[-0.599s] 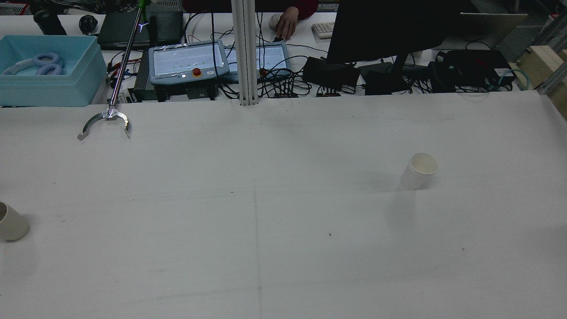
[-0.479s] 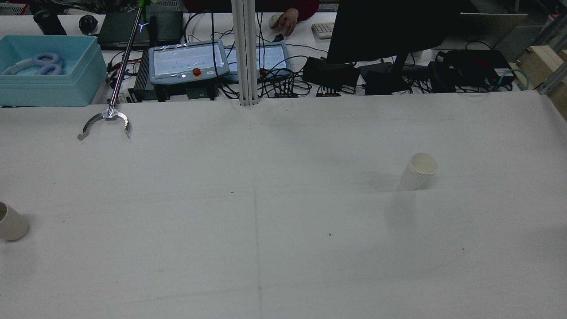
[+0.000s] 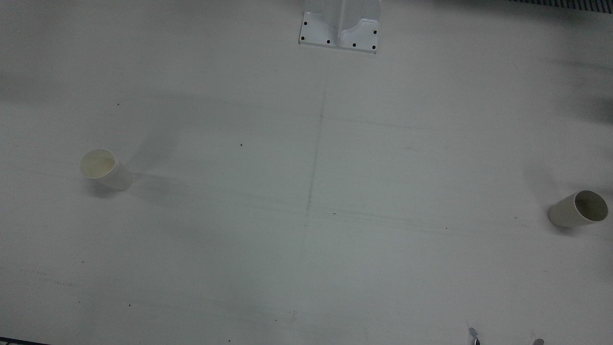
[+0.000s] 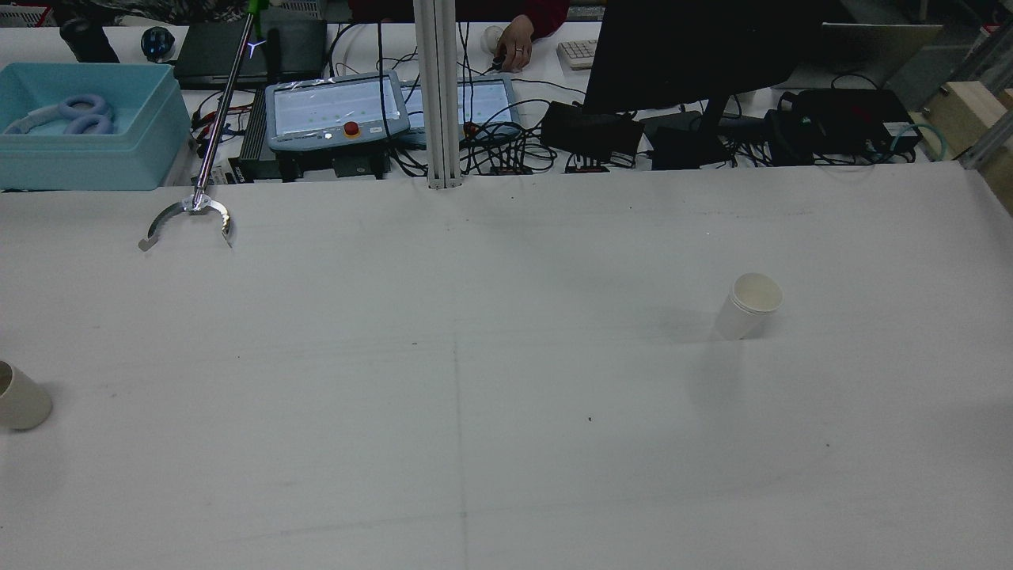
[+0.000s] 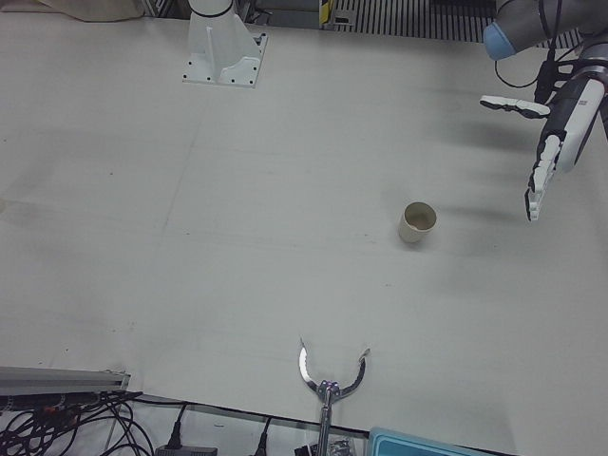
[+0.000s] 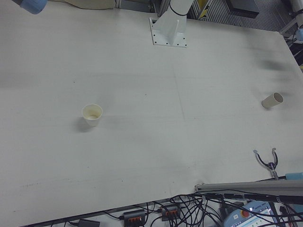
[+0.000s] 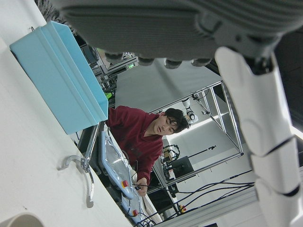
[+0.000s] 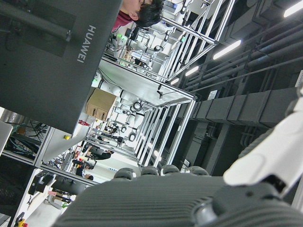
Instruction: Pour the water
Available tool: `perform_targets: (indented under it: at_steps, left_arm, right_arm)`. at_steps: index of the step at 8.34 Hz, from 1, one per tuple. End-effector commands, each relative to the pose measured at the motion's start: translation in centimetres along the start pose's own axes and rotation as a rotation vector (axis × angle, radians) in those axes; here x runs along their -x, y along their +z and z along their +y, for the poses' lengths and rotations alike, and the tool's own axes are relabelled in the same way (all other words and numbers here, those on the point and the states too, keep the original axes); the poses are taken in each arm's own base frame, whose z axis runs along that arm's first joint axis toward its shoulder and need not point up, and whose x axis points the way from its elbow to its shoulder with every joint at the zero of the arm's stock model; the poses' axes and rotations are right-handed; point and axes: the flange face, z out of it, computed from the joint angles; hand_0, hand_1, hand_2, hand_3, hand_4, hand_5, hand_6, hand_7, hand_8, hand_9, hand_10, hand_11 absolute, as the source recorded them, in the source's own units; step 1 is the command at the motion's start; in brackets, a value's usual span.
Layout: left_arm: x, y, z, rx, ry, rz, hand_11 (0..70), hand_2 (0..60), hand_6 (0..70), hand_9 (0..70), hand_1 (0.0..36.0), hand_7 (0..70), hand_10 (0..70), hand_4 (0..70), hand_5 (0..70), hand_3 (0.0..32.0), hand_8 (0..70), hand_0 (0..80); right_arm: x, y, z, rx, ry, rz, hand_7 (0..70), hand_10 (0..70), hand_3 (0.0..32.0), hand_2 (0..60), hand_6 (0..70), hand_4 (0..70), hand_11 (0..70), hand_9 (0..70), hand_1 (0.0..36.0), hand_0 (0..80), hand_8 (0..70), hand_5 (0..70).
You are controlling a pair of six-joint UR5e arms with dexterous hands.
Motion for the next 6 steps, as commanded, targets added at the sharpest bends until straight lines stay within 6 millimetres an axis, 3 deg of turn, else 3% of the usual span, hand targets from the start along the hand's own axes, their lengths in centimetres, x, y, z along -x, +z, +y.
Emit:
perform_targets:
  at_steps: [1,2,3,4,5,6]
  left_arm:
    - [1.8,-4.8,-6.8,-0.156,-0.106,0.188,0.0,7.9,0.0,0.0,16.3,0.0,0.0,0.0,0.0,5.8,0.0,47.4]
    - [1.6,-3.7,-6.9,-0.156,-0.132,0.221,0.0,8.8,0.0,0.0,17.1,0.0,0.0,0.0,0.0,3.6,0.0,48.0]
    - [2.6,-4.5,-8.0,-0.183,-0.128,0.202,0.0,8.4,0.0,0.0,15.7,0.0,0.0,0.0,0.0,4.8,0.0,46.9]
    - [4.9,-6.4,-10.0,-0.194,-0.131,0.147,0.0,7.2,0.0,0.0,14.9,0.0,0.0,0.0,0.0,6.0,0.0,46.5]
    - [5.8,-6.4,-10.3,-0.182,-0.116,0.112,0.0,7.1,0.0,0.0,14.6,0.0,0.0,0.0,0.0,6.0,0.0,46.3]
    - [5.9,-4.8,-9.9,-0.155,-0.123,0.103,0.0,7.9,0.0,0.0,15.6,0.0,0.0,0.0,0.0,5.4,0.0,46.9]
  right_arm:
    - [1.5,1.8,1.8,0.015,0.028,-0.076,0.0,0.0,0.0,17.5,0.0,0.4,0.0,0.0,8.6,29.5,0.0,0.0]
    - [1.9,1.9,2.9,0.038,0.026,-0.081,0.0,0.0,0.0,17.5,0.3,1.2,0.0,0.0,9.0,32.2,0.0,0.0]
    - [2.8,1.2,4.4,0.065,-0.005,-0.097,0.0,0.0,0.0,17.6,0.0,1.2,0.0,0.0,8.6,29.2,0.0,0.0]
    - [1.8,-0.7,2.9,0.035,-0.024,-0.068,0.0,0.0,0.0,17.5,0.0,0.9,0.0,0.0,8.7,30.0,0.0,0.0]
    - [-0.2,-4.7,-0.4,-0.036,-0.043,-0.016,0.0,0.0,0.0,16.9,0.0,0.0,0.0,0.0,8.9,30.7,0.0,0.0]
    - [-1.0,-8.5,-1.6,-0.069,-0.058,0.024,0.0,0.0,0.0,16.8,0.0,0.0,0.0,0.0,9.5,31.0,0.0,0.0]
